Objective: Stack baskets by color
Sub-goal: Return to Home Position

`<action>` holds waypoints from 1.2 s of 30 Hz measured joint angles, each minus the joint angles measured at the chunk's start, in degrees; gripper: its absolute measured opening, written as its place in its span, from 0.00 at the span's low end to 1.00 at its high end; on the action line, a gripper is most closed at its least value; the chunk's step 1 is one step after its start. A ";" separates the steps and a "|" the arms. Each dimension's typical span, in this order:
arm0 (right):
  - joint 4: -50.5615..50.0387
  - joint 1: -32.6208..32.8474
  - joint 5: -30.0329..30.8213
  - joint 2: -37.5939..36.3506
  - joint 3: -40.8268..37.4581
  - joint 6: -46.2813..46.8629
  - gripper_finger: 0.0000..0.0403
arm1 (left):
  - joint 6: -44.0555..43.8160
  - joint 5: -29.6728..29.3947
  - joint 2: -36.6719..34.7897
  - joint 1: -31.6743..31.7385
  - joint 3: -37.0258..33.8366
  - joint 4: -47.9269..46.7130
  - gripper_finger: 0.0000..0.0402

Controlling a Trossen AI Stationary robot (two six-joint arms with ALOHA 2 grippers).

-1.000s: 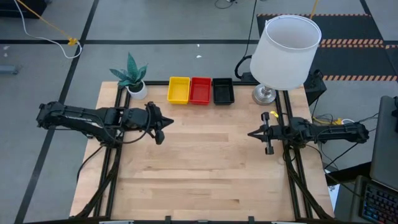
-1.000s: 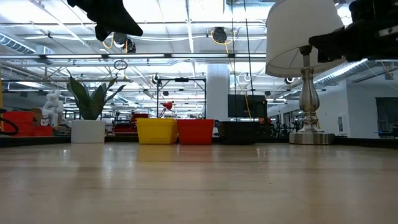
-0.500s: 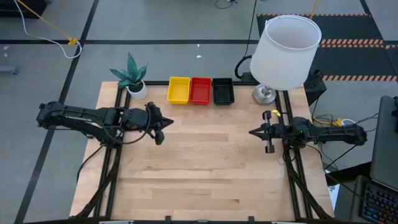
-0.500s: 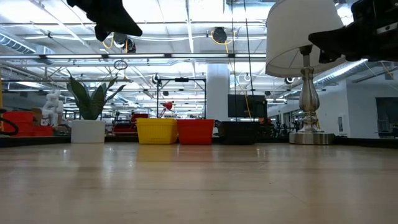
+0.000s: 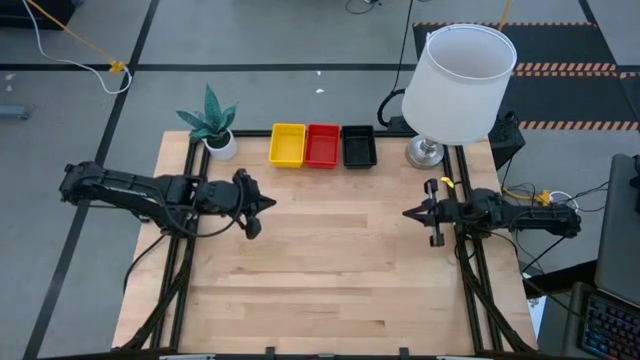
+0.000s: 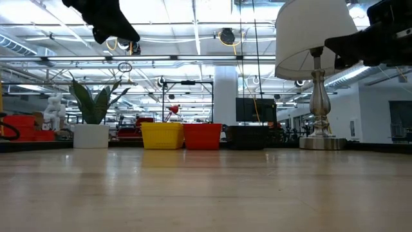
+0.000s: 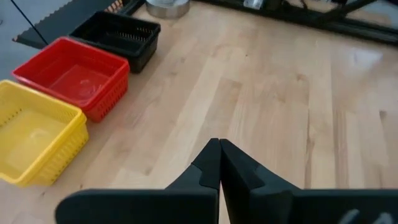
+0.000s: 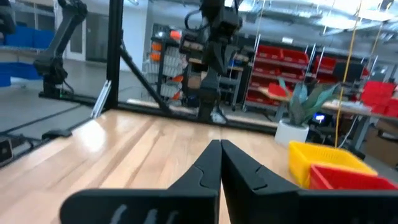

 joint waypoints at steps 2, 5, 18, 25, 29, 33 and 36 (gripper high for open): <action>-1.80 0.00 0.02 0.05 -0.02 0.29 0.00 | 0.00 0.05 0.02 -0.20 0.00 -1.01 0.01; -4.04 0.00 0.23 0.06 -0.05 0.43 0.00 | 0.65 0.05 0.02 -0.73 0.00 -1.14 0.01; -5.53 0.00 5.77 0.07 -0.11 1.68 0.00 | 4.30 1.11 -1.85 -2.64 -1.74 -8.56 0.01; -1.32 0.00 6.01 0.03 -0.11 1.68 0.00 | 5.57 1.69 -10.43 -6.04 -15.53 6.55 0.01; -1.24 0.00 6.01 0.04 -0.11 1.68 0.00 | 8.30 1.69 -15.18 -7.32 -22.91 12.29 0.01; -1.01 0.00 5.99 0.04 -0.11 1.68 0.00 | 10.15 1.74 -20.66 -8.05 -29.18 17.46 0.01; -0.97 0.00 5.97 0.04 -0.11 1.68 0.00 | 12.10 3.10 -25.04 -8.24 -33.40 22.13 0.01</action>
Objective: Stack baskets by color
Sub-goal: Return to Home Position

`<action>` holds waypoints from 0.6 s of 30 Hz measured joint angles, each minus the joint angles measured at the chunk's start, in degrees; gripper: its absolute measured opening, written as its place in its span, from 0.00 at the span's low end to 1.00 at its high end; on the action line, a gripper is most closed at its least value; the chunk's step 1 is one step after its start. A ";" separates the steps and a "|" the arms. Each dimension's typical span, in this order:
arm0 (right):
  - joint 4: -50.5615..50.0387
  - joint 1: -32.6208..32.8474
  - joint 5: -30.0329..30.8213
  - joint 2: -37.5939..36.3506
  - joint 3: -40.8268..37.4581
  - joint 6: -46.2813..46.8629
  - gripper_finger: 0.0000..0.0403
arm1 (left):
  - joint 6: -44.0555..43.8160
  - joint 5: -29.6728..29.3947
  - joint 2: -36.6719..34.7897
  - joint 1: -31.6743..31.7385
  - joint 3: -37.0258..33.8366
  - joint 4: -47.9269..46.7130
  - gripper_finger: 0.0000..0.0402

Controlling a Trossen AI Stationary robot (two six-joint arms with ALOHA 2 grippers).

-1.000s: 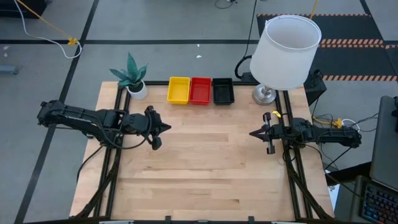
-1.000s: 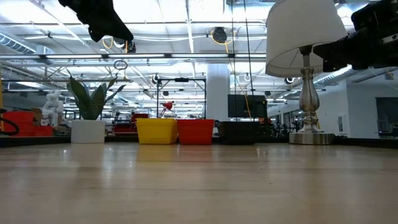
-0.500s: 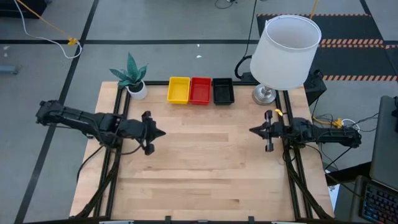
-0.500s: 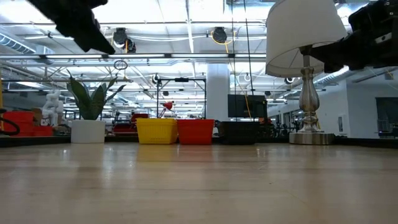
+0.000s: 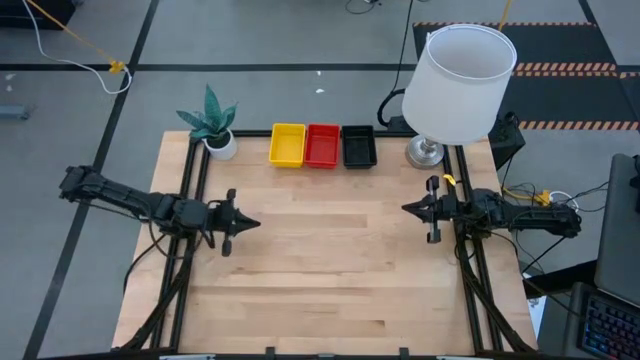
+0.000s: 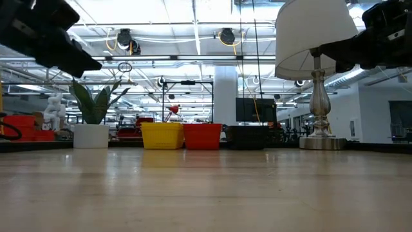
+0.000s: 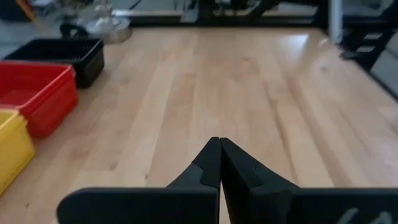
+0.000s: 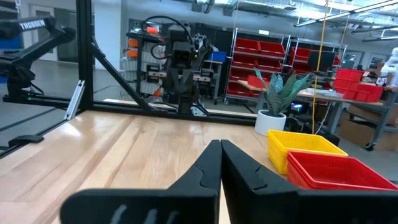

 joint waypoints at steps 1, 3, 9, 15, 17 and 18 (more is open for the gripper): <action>0.05 0.00 -0.02 0.00 0.00 -0.01 0.00 | 0.66 0.64 -1.40 0.03 -1.28 1.28 0.01; 0.06 0.00 -0.02 0.00 0.00 -0.02 0.00 | 1.36 1.96 -3.95 0.02 -3.77 2.84 0.02; 0.09 0.00 -0.03 0.00 0.00 0.00 0.00 | 1.43 2.64 -11.55 0.05 -9.92 5.07 0.01; 0.10 0.00 0.01 0.00 0.00 0.00 0.00 | 3.81 2.64 -17.43 0.05 -12.77 5.44 0.01; 0.10 0.00 0.02 0.00 0.00 0.00 0.00 | 5.27 2.64 -19.19 0.06 -13.11 5.51 0.01; 0.11 0.00 0.02 0.00 0.00 0.00 0.00 | 5.95 2.66 -20.00 0.09 -13.27 5.72 0.01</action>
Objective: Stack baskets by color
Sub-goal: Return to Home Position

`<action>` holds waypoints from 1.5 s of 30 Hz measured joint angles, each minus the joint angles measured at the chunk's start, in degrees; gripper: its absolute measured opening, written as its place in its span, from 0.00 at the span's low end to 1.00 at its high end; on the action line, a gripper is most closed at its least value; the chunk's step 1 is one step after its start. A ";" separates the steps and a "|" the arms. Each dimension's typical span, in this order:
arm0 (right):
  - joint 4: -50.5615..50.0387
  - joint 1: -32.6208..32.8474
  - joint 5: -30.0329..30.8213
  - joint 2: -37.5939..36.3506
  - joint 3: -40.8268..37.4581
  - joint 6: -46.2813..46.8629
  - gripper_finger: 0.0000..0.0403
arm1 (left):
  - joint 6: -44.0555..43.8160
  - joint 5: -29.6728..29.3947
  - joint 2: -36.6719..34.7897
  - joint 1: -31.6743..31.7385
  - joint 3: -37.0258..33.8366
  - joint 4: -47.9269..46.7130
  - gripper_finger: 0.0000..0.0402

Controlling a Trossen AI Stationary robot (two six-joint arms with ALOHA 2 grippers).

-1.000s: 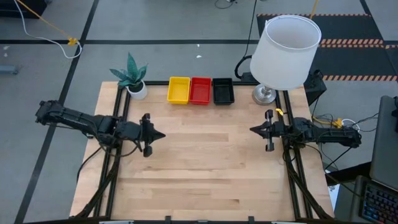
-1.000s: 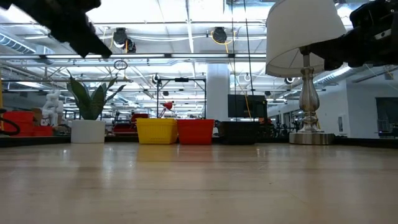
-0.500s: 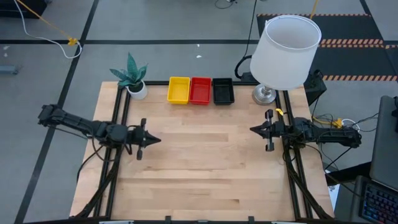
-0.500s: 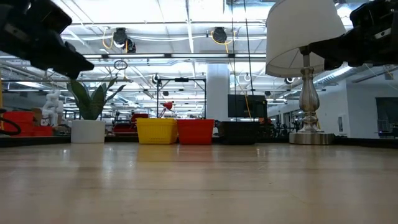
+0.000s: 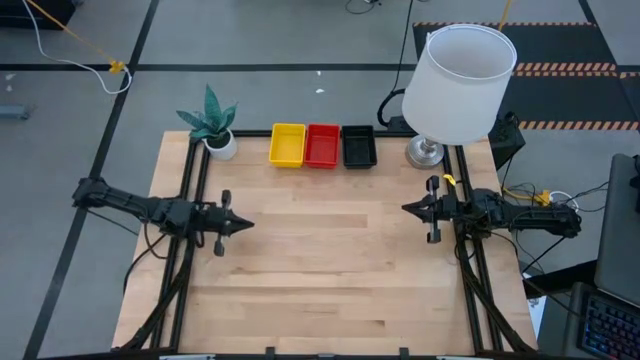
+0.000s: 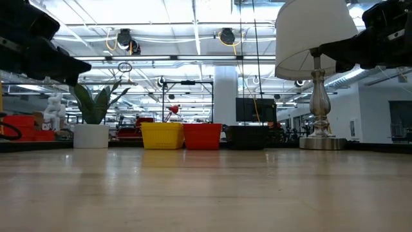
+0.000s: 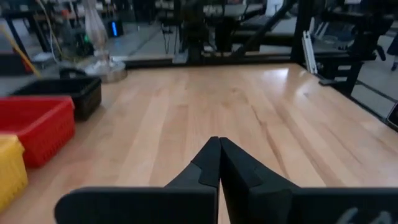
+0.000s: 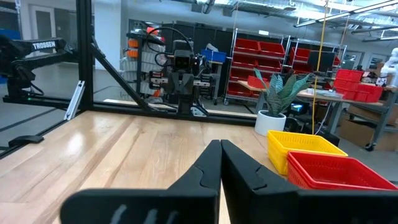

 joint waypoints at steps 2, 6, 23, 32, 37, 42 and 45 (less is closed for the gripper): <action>0.01 0.01 0.00 0.00 0.00 0.00 0.00 | 1.35 0.04 -1.89 0.01 -0.22 0.32 0.01; 0.01 0.00 0.02 0.00 0.00 -0.02 0.00 | 3.44 -0.02 -4.50 1.19 -0.24 0.35 0.01; 0.03 0.02 0.04 0.02 0.00 -0.01 0.00 | 6.17 0.46 -7.47 10.15 -0.26 0.09 0.02; 0.03 0.02 0.04 0.02 0.00 -0.02 0.00 | 5.11 0.90 -6.39 11.32 -0.32 0.45 0.02; 0.03 0.01 0.04 0.02 0.00 0.00 0.00 | 6.72 1.68 -8.03 11.32 -0.39 0.67 0.01; 0.03 0.00 0.04 0.02 0.00 -0.02 0.00 | 6.59 1.73 -11.10 11.32 -0.30 0.09 0.01; 0.03 0.01 0.04 0.02 0.00 0.00 0.00 | 7.09 1.70 -11.05 11.32 -0.21 -0.14 0.01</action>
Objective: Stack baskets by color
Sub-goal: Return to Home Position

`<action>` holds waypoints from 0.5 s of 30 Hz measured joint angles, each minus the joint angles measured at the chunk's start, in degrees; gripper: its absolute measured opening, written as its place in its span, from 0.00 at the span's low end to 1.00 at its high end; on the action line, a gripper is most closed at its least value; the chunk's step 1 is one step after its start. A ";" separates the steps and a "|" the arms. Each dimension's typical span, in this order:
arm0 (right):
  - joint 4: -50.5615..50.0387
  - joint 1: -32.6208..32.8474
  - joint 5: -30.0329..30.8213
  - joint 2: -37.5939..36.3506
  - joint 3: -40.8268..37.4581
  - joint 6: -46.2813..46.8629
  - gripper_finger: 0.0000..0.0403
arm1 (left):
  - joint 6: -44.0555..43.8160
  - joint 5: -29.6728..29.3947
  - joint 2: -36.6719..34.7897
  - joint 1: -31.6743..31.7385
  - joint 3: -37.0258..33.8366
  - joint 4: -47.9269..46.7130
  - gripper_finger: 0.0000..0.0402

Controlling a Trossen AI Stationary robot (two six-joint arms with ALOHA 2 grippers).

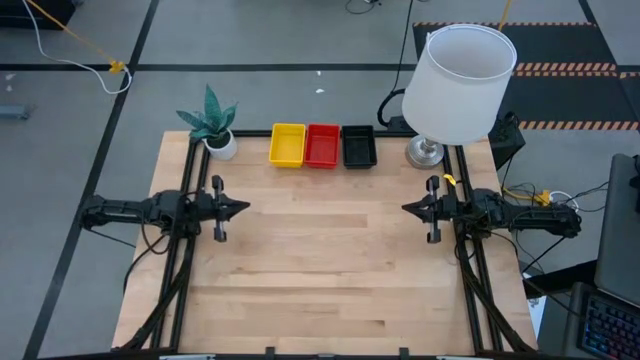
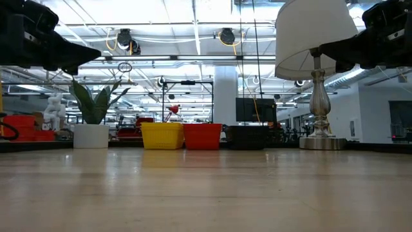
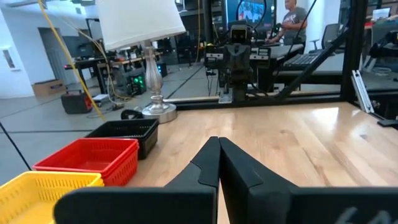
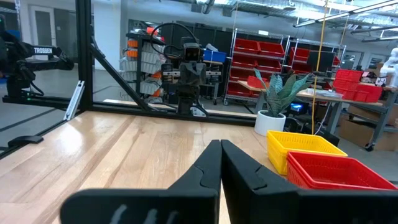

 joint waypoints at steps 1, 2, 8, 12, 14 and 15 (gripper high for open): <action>0.00 0.00 0.01 0.00 0.00 0.00 0.00 | -0.02 0.00 -0.02 0.00 0.00 -0.12 0.01; 0.00 0.00 0.00 -0.01 0.00 0.00 0.00 | -0.18 0.00 0.02 0.00 0.00 -0.18 0.01; 0.00 0.00 0.01 -0.02 0.00 0.00 0.00 | -3.29 0.22 0.38 0.00 0.02 -0.31 0.03; 0.00 -0.01 0.01 0.00 0.00 -0.01 0.00 | -4.67 0.22 0.60 0.00 0.02 -0.11 0.07; 0.00 0.00 0.02 0.00 0.00 -0.01 0.00 | -3.98 0.22 0.60 0.00 0.02 -0.05 0.08; 0.00 0.01 0.00 0.00 0.00 -0.01 0.00 | -3.76 0.22 0.59 0.00 0.02 0.06 0.08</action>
